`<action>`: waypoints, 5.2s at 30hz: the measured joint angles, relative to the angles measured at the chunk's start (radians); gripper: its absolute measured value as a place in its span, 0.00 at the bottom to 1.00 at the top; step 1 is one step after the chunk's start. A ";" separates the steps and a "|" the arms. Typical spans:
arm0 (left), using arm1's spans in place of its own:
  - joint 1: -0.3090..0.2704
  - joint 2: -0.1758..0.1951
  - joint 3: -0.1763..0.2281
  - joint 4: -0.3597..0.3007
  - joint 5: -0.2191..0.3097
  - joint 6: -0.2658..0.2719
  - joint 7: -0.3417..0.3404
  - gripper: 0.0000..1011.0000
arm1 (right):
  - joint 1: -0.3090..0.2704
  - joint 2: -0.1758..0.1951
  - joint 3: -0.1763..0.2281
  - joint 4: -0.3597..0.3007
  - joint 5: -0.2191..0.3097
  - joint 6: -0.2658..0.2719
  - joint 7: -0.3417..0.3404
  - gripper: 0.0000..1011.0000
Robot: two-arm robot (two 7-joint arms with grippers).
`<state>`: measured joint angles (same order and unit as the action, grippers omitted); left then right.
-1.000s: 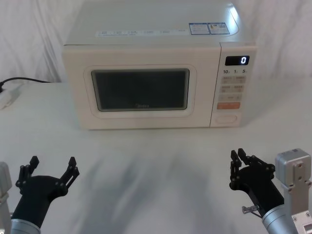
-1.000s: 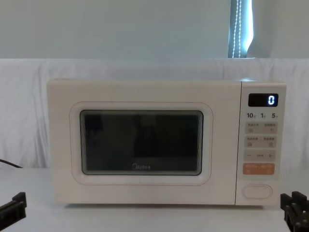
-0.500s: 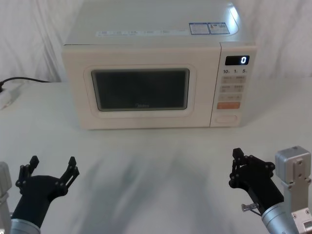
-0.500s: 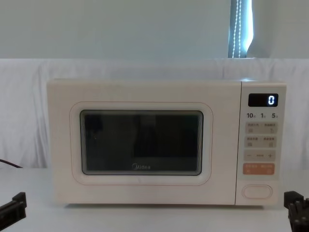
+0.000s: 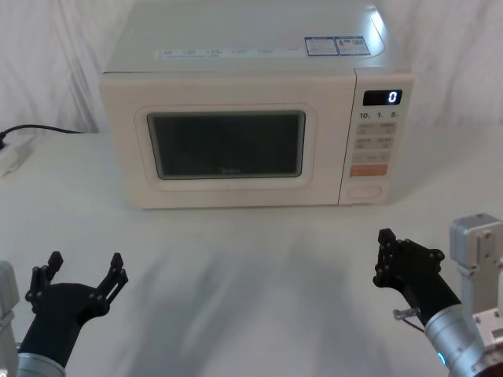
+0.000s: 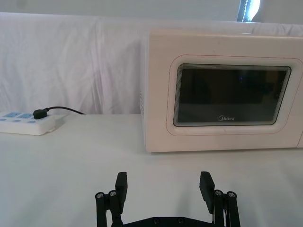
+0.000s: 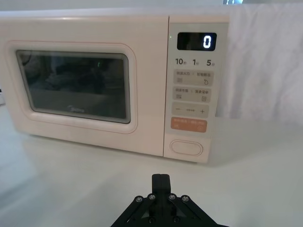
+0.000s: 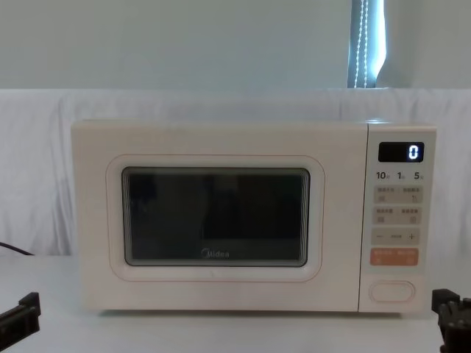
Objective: Press the button to open the microwave door with one hand; close the microwave door with the other hand.
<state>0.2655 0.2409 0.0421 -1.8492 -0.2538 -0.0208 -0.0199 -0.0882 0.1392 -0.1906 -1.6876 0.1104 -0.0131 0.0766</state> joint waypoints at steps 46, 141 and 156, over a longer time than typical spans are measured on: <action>0.000 0.000 0.000 0.000 0.000 0.000 0.000 0.99 | 0.443 -0.032 0.022 0.560 0.023 -0.024 0.123 0.00; 0.000 0.000 0.000 0.000 0.000 0.000 0.000 0.99 | 0.646 -0.109 0.058 0.899 -0.063 -0.142 0.059 0.00; 0.000 0.000 0.000 0.000 0.000 0.000 0.000 0.99 | 0.556 -0.102 0.067 0.755 -0.058 -0.097 0.060 0.00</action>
<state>0.2655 0.2410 0.0421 -1.8492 -0.2538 -0.0207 -0.0199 0.4676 0.0374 -0.1239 -0.9329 0.0529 -0.1101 0.1371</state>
